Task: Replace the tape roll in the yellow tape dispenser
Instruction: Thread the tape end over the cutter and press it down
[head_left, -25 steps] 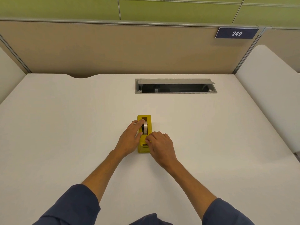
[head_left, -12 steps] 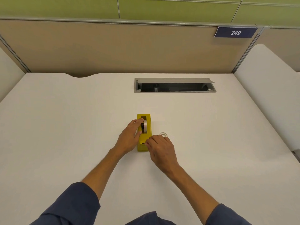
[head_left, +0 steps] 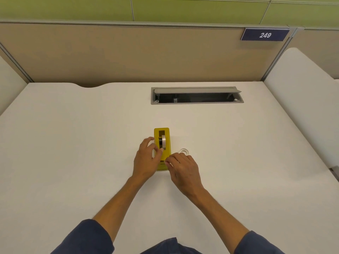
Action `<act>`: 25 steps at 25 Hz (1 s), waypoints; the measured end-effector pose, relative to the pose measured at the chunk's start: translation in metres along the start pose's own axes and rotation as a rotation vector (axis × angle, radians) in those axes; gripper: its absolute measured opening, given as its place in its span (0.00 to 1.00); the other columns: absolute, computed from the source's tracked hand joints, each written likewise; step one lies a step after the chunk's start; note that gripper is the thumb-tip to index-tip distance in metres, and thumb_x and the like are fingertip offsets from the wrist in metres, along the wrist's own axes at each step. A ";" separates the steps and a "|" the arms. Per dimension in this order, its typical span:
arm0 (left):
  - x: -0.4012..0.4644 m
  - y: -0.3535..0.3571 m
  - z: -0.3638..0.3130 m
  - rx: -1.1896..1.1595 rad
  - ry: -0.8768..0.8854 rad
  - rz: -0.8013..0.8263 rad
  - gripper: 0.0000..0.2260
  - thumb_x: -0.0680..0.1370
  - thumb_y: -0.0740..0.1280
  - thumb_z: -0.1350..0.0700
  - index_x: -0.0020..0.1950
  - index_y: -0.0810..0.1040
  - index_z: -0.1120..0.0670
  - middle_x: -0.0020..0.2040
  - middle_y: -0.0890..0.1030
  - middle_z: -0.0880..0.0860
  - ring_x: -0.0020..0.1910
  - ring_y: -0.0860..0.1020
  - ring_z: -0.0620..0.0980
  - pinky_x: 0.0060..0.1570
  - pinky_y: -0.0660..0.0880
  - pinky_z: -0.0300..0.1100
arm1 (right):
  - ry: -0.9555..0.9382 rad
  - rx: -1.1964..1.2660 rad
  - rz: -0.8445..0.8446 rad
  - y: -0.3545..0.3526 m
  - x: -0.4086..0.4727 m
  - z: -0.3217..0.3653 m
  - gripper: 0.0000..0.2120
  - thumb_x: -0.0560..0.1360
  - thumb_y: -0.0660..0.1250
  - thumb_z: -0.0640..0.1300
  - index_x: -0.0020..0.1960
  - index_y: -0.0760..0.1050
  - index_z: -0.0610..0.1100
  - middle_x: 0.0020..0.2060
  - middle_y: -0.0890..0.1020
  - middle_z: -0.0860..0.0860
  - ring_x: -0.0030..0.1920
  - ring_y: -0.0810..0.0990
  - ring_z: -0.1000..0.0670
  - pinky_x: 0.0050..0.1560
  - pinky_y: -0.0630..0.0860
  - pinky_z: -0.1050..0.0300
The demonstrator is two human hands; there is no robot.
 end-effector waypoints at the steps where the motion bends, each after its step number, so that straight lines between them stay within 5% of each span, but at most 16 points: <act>1: -0.004 0.004 0.002 -0.049 -0.044 0.024 0.11 0.78 0.63 0.47 0.46 0.79 0.53 0.70 0.70 0.50 0.68 0.69 0.50 0.58 0.68 0.42 | 0.002 0.004 0.000 0.000 0.000 0.000 0.05 0.71 0.74 0.41 0.46 0.81 0.43 0.41 0.84 0.48 0.39 0.80 0.48 0.36 0.77 0.55; 7: -0.014 0.016 0.009 -0.364 -0.277 0.116 0.09 0.75 0.68 0.48 0.44 0.81 0.53 0.72 0.68 0.50 0.68 0.68 0.52 0.62 0.68 0.47 | -0.012 0.005 -0.016 -0.004 0.001 -0.001 0.06 0.70 0.75 0.41 0.46 0.81 0.44 0.41 0.84 0.49 0.38 0.80 0.48 0.36 0.76 0.56; 14: -0.011 0.015 0.011 -0.423 -0.356 0.136 0.06 0.74 0.71 0.51 0.44 0.83 0.52 0.72 0.68 0.48 0.68 0.68 0.51 0.58 0.68 0.44 | -0.010 0.007 -0.008 -0.006 0.001 0.003 0.10 0.67 0.78 0.41 0.46 0.82 0.44 0.41 0.85 0.48 0.38 0.82 0.49 0.37 0.77 0.58; 19: -0.007 0.013 0.004 -0.466 -0.407 0.144 0.09 0.75 0.67 0.44 0.36 0.79 0.43 0.73 0.66 0.48 0.69 0.68 0.53 0.56 0.66 0.44 | -0.012 0.000 -0.009 -0.007 0.002 0.004 0.09 0.68 0.78 0.41 0.46 0.82 0.43 0.41 0.84 0.49 0.38 0.81 0.48 0.36 0.77 0.58; 25: 0.009 0.017 0.003 -0.399 -0.417 0.148 0.07 0.74 0.70 0.51 0.47 0.81 0.53 0.74 0.66 0.48 0.66 0.71 0.54 0.55 0.68 0.43 | -0.010 0.011 -0.017 -0.005 0.003 0.004 0.06 0.69 0.76 0.40 0.45 0.81 0.43 0.40 0.84 0.48 0.37 0.80 0.47 0.35 0.77 0.55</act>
Point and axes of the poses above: each hand's wrist, its own x-axis towards the middle knuckle, its own y-axis out of the palm, z = x × y, the point moved 6 cm from there along x, towards the middle knuckle
